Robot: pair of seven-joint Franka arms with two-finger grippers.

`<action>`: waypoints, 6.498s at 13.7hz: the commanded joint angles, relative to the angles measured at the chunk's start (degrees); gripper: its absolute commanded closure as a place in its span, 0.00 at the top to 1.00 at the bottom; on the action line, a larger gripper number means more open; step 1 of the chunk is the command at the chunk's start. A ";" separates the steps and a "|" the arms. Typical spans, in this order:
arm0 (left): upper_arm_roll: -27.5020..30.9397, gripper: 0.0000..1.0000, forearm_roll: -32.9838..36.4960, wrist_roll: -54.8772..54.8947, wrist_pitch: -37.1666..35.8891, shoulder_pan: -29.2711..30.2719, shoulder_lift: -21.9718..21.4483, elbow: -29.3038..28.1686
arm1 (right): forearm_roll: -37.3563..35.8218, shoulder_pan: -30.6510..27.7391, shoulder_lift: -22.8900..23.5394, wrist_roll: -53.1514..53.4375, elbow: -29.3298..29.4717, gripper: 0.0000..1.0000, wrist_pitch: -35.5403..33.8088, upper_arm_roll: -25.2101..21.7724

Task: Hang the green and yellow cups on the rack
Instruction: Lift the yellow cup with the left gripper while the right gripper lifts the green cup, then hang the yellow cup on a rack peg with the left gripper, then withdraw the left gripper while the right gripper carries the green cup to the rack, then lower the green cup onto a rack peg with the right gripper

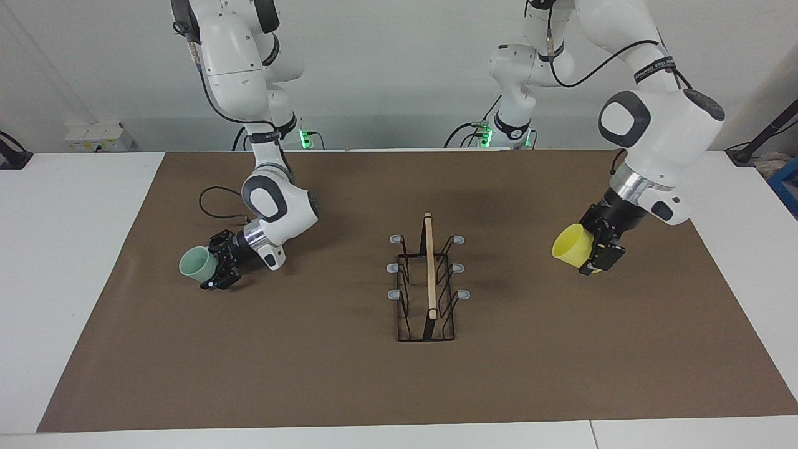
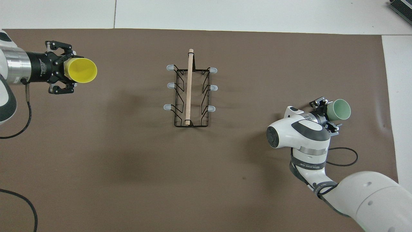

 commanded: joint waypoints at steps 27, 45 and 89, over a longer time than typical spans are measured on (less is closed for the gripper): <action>0.35 0.00 92.86 -60.21 7.38 -30.40 -0.67 -15.77 | 65.03 2.80 -18.66 -16.05 16.40 0.00 -2.83 4.18; 0.52 1.00 73.83 -36.02 7.47 -30.14 -6.11 -13.67 | 121.12 2.97 -19.10 -14.64 16.67 0.00 21.06 4.45; -12.22 1.00 13.58 80.14 -33.14 20.49 -8.48 11.13 | 221.34 7.28 -21.83 -97.00 3.66 0.00 29.96 7.70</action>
